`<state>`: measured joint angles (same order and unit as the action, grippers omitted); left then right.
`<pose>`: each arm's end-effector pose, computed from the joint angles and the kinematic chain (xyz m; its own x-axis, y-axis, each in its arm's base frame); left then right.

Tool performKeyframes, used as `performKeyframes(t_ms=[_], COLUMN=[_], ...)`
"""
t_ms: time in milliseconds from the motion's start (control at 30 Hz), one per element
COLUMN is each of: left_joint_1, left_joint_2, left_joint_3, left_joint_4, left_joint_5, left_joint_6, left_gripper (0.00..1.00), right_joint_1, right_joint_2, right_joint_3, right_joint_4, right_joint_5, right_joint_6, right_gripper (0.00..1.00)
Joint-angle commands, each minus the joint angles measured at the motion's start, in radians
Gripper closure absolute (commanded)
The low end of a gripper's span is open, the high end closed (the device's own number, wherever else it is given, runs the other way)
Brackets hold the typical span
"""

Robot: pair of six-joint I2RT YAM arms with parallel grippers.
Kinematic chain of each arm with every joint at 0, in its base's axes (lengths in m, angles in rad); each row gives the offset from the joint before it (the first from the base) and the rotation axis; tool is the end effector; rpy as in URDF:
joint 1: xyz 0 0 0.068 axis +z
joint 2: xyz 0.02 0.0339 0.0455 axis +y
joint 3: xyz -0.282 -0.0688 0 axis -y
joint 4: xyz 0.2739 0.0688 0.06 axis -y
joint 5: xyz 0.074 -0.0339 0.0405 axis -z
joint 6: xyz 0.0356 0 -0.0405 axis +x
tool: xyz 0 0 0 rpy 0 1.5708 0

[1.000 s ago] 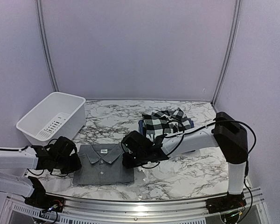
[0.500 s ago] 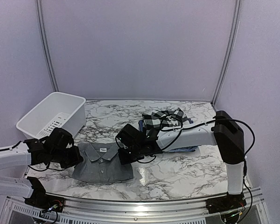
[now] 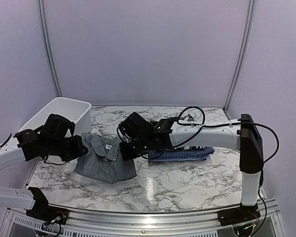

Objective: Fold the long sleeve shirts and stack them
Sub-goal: Pick up the square-folded shirt from the center of the board, then place the square-folded shirt on the rectangle-folded shirt.

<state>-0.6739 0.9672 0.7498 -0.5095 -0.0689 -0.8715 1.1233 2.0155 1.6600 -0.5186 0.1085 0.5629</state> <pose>0.1751 -0.1367 0.2724 -0.7799 -0.3542 -0.5160 -0.0225 0.8398 -0.5424 0.2151 0.4393 0.2451 -0.7429 -0.3218 -0.5870 -0.5554 0.7858 0.2722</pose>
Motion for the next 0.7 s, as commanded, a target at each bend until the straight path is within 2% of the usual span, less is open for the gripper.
performKeyframes(t_ms=[0,233,667], left_joint_1=[0.002,-0.005,-0.108], left_joint_2=[0.023,0.123,0.357], left_joint_3=[0.075,0.2,0.415], left_joint_4=[-0.032,-0.024,0.076], left_joint_5=[0.003,0.021,0.007], left_joint_6=[0.04,0.057,0.011], left_gripper=[1.0,1.0,1.0], right_joint_1=[-0.017,-0.101,-0.295], right_joint_2=[-0.058,-0.135,-0.329], right_joint_3=[0.057,0.053,-0.062], right_joint_4=[-0.042,-0.085,-0.106], right_joint_5=[0.016,0.047,0.031], right_joint_6=[-0.049,-0.111,-0.224], right_gripper=[1.0,1.0,1.0])
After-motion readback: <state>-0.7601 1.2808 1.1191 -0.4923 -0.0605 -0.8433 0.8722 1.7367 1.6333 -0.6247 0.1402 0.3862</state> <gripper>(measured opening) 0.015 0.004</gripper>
